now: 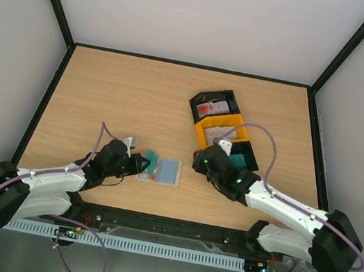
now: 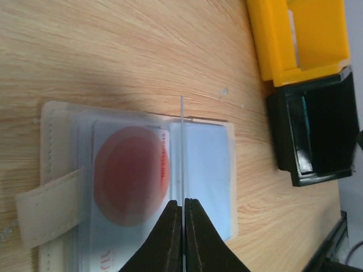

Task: Put the credit cards into the card holder
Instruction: Insert the credit card into the card holder.

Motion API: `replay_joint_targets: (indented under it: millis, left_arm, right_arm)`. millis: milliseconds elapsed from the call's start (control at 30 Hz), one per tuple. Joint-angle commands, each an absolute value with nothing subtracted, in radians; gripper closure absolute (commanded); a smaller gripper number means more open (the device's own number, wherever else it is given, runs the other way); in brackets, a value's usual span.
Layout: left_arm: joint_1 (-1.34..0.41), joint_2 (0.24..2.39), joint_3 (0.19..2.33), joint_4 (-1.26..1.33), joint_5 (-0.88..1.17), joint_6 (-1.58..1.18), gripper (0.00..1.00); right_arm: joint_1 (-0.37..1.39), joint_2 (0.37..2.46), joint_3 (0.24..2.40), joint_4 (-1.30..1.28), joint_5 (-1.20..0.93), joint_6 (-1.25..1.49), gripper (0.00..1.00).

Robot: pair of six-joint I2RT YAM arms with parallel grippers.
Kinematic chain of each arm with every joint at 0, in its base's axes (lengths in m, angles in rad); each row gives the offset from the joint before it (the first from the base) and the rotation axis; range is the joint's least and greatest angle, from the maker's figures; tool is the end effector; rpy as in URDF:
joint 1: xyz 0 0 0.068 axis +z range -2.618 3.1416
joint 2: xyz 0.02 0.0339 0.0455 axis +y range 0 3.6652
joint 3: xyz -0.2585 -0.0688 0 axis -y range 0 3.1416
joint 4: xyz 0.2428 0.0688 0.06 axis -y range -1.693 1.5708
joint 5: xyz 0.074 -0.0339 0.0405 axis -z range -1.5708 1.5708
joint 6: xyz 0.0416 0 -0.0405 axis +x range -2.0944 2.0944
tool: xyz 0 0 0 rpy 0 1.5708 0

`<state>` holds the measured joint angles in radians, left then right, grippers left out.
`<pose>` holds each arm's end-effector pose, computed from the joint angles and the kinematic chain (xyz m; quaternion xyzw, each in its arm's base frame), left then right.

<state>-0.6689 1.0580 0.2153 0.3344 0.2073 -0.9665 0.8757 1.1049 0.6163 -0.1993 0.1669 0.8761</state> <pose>0.1514 -0.1306 0.1416 -0.0753 0.8558 -0.4286 0.2795 0.1560 0.1763 0.2104 0.0358 0.9010 0.2788 0.3305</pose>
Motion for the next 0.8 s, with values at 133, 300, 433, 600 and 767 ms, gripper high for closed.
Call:
replay_joint_targets:
  millis: [133,300,433,600,767]
  left_arm:
    - [-0.781,1.163,0.161,0.554,0.011,-1.048,0.97]
    - [-0.815,1.214,0.123,0.660,-0.022,-1.100,0.98]
    - [-0.842,1.249,0.104,0.718,-0.067,-1.114,0.97]
    - [-0.845,1.294,0.083,0.809,-0.044,-1.118,0.97]
    - [-0.848,1.330,0.061,0.876,-0.048,-1.134,0.97]
  right_arm:
    - [1.066,1.363,0.655,-0.083,0.122,0.944,0.45]
    - [1.089,1.442,0.655,-0.047,0.067,0.943,0.45]
    - [1.093,1.496,0.671,-0.029,0.016,0.924,0.47]
    - [1.110,1.547,0.711,-0.057,-0.028,0.891,0.48]
    - [1.115,1.594,0.736,-0.112,-0.026,0.879,0.55]
